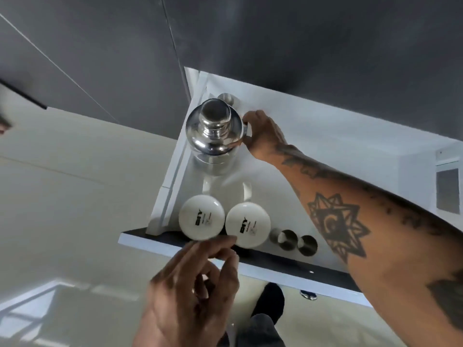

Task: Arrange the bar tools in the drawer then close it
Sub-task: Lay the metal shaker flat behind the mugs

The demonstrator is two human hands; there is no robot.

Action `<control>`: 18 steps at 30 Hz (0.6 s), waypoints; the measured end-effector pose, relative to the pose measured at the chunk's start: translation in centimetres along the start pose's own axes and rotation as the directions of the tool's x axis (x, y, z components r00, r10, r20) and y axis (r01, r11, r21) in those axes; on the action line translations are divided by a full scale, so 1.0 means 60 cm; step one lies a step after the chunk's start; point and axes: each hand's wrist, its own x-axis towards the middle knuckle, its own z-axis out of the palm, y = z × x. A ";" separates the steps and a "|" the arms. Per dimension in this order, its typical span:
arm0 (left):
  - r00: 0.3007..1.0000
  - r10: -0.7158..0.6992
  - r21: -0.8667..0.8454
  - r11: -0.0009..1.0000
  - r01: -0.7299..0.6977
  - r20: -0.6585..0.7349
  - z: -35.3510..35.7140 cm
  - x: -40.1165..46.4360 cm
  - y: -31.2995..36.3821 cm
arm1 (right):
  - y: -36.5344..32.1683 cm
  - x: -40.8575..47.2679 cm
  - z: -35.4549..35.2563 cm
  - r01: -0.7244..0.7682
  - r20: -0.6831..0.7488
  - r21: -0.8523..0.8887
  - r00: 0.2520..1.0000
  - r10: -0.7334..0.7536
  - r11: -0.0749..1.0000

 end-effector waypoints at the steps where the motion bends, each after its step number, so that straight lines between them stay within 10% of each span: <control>1: 1.000 0.023 0.030 0.999 -0.023 0.017 -0.011 0.014 0.003 | 0.007 -0.018 -0.013 -0.007 0.012 0.005 1.000 0.007 1.000; 10: 0.917 0.319 0.402 0.827 -0.392 0.237 0.020 0.245 0.131 | 0.081 -0.281 -0.160 -0.045 0.280 -0.049 0.958 0.057 0.998; 18: 0.867 -0.155 0.792 0.506 -0.342 0.474 0.108 0.372 0.107 | 0.133 -0.307 -0.120 0.051 0.447 -0.125 0.894 0.011 0.991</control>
